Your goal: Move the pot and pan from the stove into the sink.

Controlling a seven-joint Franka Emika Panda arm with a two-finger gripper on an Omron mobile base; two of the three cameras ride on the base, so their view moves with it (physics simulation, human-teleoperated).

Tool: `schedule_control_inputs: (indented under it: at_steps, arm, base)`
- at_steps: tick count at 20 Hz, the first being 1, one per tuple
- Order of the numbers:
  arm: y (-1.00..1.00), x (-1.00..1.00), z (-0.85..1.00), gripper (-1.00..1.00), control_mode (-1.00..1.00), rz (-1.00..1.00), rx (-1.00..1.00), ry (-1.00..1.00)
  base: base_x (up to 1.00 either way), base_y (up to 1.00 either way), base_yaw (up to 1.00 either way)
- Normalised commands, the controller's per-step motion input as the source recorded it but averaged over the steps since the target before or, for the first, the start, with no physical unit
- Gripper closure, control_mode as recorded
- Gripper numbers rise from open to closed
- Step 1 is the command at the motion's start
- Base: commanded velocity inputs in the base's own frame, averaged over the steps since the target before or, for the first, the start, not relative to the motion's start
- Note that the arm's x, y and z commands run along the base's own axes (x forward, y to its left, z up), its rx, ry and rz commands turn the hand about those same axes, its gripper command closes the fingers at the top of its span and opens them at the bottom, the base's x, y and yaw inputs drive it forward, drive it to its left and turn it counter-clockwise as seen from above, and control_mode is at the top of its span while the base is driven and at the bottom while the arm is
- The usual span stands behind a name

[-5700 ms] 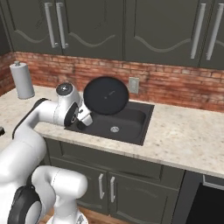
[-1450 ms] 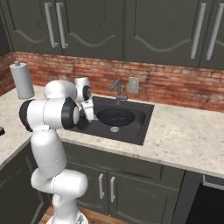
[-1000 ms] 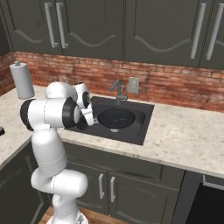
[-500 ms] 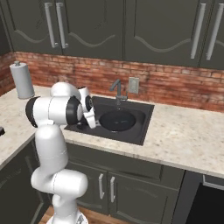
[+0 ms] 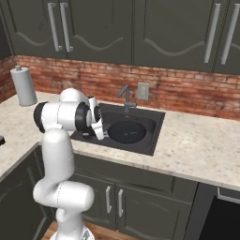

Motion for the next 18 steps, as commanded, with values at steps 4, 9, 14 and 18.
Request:
schedule_control_inputs:
  at_steps: [4,9,14,18]
  arm:
    - [-0.04,0.34,-0.16,1.0,-1.0,-0.06,0.0,0.0]
    - [-0.09,0.35,-0.17,1.0,-1.0,-0.06,0.0,-0.01]
    - [-0.07,0.26,-0.21,1.0,-1.0,-0.05,-0.02,-0.03]
    - [-0.01,0.02,-0.05,1.0,-1.0,0.0,-0.01,-0.01]
  base:
    - [0.0,0.0,0.0]
    - [0.0,0.0,0.0]
    - [0.0,0.0,0.0]
    - [0.0,0.0,0.0]
